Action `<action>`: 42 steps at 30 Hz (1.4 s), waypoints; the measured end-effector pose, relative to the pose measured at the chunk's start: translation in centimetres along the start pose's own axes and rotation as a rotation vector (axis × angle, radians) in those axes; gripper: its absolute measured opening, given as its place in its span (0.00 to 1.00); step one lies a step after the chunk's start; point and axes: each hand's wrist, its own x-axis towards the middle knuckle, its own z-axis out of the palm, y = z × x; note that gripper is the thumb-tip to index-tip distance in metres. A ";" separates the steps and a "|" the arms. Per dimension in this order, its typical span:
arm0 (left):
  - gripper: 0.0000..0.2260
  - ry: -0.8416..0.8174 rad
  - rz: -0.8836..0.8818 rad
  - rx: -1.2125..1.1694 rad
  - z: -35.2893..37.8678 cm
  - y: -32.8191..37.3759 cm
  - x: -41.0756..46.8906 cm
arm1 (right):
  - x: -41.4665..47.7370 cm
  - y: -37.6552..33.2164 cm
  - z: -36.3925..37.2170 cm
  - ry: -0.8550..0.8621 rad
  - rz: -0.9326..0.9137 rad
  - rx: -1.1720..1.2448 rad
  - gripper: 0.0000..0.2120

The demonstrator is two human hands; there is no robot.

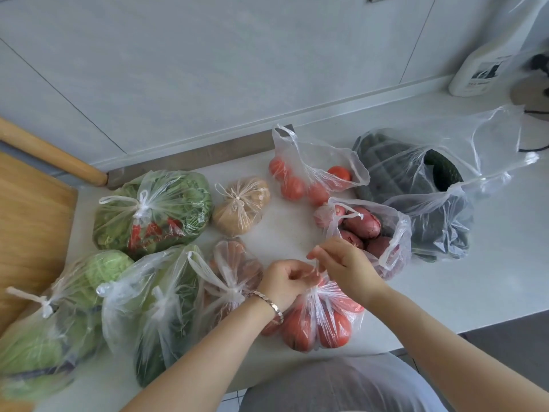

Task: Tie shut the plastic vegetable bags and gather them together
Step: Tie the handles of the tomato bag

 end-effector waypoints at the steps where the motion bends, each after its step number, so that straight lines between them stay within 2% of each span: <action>1: 0.09 0.019 -0.026 -0.032 0.2 0.0 0.1 | 0.3 0.0 0.2 0.015 0.046 0.066 0.11; 4: 0.07 0.086 -0.095 -0.151 0.1 0.1 0.1 | 0.3 0.0 0.2 0.138 0.210 0.432 0.05; 5: 0.05 0.097 -0.118 -0.188 0.1 0.1 0.1 | 0.1 0.3 0.2 0.172 0.235 0.489 0.04; 7: 0.03 0.112 -0.140 -0.238 0.2 0.2 -0.2 | -0.7 1.3 0.7 0.128 0.230 0.319 0.06; 9: 0.05 0.133 -0.139 -0.262 0.4 0.3 -0.5 | -1.5 2.1 1.8 -0.020 0.191 0.057 0.05; 11: 0.08 0.160 -0.117 -0.244 0.6 0.5 -0.8 | -1.9 2.6 2.9 -0.086 0.153 -0.067 0.07; 14: 0.10 0.207 -0.103 -0.208 0.9 0.5 -1.1 | -1.6 2.8 3.6 -0.008 0.162 -0.039 0.07; 19: 0.10 0.269 -0.037 -0.246 0.0 1.3 -1.4 | -1.2 2.6 3.7 0.078 0.348 0.283 0.10; 23: 0.09 0.157 0.066 -0.189 -0.7 2.8 -1.3 | -1.3 2.2 4.1 -0.037 0.161 0.075 0.21; 25: 0.06 0.112 0.068 -0.172 -0.7 3.2 -0.5 | -1.3 2.5 4.1 -0.082 0.098 -0.020 0.20; 28: 0.05 0.072 0.016 -0.222 -0.3 3.7 0.6 | -1.5 2.8 3.6 -0.110 0.066 -0.032 0.16; 31: 0.05 -0.004 -0.036 -0.240 0.1 3.7 0.7 | -1.5 2.7 3.7 -0.068 0.131 0.082 0.23; 32: 0.05 -0.002 -0.036 -0.179 0.1 3.4 0.8 | -1.5 2.7 3.8 -0.043 0.192 0.160 0.22; 36: 0.08 0.084 0.054 0.337 -0.7 1.8 0.2 | -1.4 3.1 3.5 -0.004 0.357 0.399 0.14; 38: 0.07 0.108 0.108 0.377 -0.9 0.9 -0.5 | -1.5 3.2 3.4 0.002 0.372 0.493 0.12; 42: 0.09 0.190 0.170 0.315 -1.0 -0.1 -1.4 | -1.5 3.6 3.4 0.040 0.346 0.499 0.10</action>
